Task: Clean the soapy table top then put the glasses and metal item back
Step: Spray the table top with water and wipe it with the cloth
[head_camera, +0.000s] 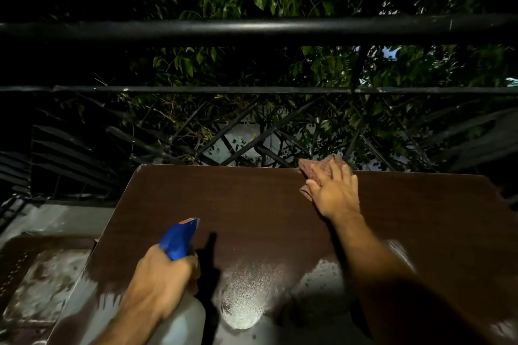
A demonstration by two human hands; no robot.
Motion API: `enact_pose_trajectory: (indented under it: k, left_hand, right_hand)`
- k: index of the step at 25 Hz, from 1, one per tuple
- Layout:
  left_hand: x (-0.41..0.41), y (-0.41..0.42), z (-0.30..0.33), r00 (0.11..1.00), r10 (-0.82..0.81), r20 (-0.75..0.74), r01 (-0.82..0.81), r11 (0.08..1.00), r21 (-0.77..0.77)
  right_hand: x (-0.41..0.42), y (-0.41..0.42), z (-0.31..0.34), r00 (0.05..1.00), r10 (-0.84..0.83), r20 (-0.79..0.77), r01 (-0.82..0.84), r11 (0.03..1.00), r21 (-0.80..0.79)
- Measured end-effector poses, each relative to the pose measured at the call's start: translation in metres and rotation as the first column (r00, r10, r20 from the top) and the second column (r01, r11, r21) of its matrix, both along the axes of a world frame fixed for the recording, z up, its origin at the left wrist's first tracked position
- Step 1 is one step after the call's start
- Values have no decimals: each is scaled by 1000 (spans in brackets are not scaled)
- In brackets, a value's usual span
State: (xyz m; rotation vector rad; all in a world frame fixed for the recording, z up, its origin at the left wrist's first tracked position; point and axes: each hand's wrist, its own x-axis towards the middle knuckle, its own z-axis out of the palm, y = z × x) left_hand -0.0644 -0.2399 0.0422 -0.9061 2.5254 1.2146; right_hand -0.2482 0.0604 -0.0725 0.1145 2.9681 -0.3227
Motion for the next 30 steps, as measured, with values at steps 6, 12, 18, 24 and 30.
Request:
enact_pose_trajectory:
  k: [6,12,18,24,30]
  left_hand:
    - [-1,-1,-6,999,-26,26,27,999,-41]
    - [9,-8,-9,999,48,22,-48,999,11]
    - [56,-47,0,991,123,49,-123,992,1]
    - [107,-99,4,966,252,53,-255,965,56]
    - [150,-148,7,948,317,39,-317,948,2]
  right_hand:
    - [85,-90,-6,820,569,-63,-565,822,75]
    - [94,-103,-11,746,664,-59,-658,747,96]
    - [46,-108,-1,963,268,10,-268,959,91]
    - [174,-195,-1,740,672,-18,-669,739,77]
    - [238,-282,-5,488,867,106,-873,484,64]
